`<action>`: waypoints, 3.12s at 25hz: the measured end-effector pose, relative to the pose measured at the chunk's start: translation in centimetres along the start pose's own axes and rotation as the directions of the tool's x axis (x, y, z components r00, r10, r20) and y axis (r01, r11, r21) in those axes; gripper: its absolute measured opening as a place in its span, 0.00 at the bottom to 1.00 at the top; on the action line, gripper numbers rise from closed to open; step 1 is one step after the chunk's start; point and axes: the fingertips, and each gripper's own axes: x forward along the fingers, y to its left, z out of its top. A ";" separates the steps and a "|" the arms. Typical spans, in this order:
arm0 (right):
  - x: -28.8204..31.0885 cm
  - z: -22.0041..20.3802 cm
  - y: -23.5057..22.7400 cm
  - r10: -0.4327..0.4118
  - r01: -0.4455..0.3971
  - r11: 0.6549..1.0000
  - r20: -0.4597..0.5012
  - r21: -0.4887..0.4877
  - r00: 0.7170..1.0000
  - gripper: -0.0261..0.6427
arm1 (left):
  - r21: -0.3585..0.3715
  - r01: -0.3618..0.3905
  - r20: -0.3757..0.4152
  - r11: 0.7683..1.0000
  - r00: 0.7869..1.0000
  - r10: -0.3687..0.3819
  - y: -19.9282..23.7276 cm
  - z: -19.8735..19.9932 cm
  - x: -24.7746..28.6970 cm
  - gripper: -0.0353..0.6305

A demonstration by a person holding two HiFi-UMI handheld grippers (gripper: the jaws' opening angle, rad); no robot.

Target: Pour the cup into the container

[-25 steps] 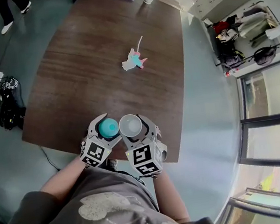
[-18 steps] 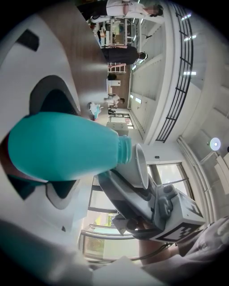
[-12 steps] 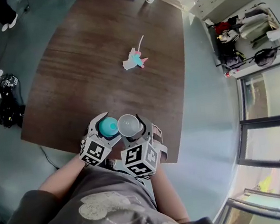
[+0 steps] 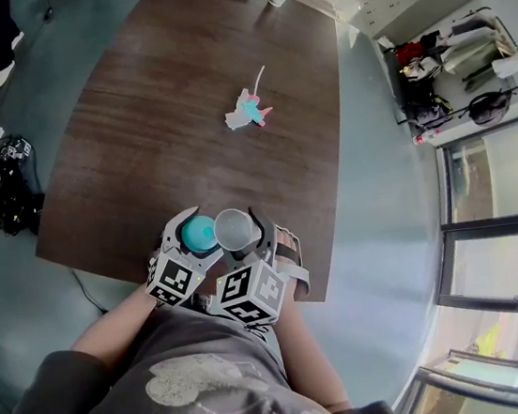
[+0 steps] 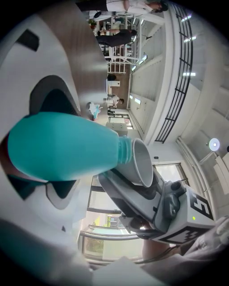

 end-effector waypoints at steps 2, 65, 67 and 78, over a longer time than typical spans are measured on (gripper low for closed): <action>0.0 0.0 -0.1 -0.011 0.011 1.000 -0.013 -0.024 1.000 0.50 | -0.002 0.000 -0.002 1.000 1.000 0.000 0.0 0.0 -0.1 0.67; -0.5 0.9 -1.4 -0.153 0.111 0.951 -0.129 -0.287 0.980 0.50 | -0.004 0.008 0.020 1.000 1.000 -0.008 0.0 0.4 0.2 0.67; -0.5 0.8 -1.4 -0.153 0.109 0.949 -0.131 -0.294 0.980 0.50 | -0.006 0.009 0.017 1.000 1.000 -0.008 0.0 0.4 0.2 0.67; -0.6 0.7 -1.4 -0.162 0.109 0.937 -0.134 -0.333 0.978 0.50 | -0.004 0.007 0.020 1.000 1.000 -0.007 -0.1 0.3 0.2 0.67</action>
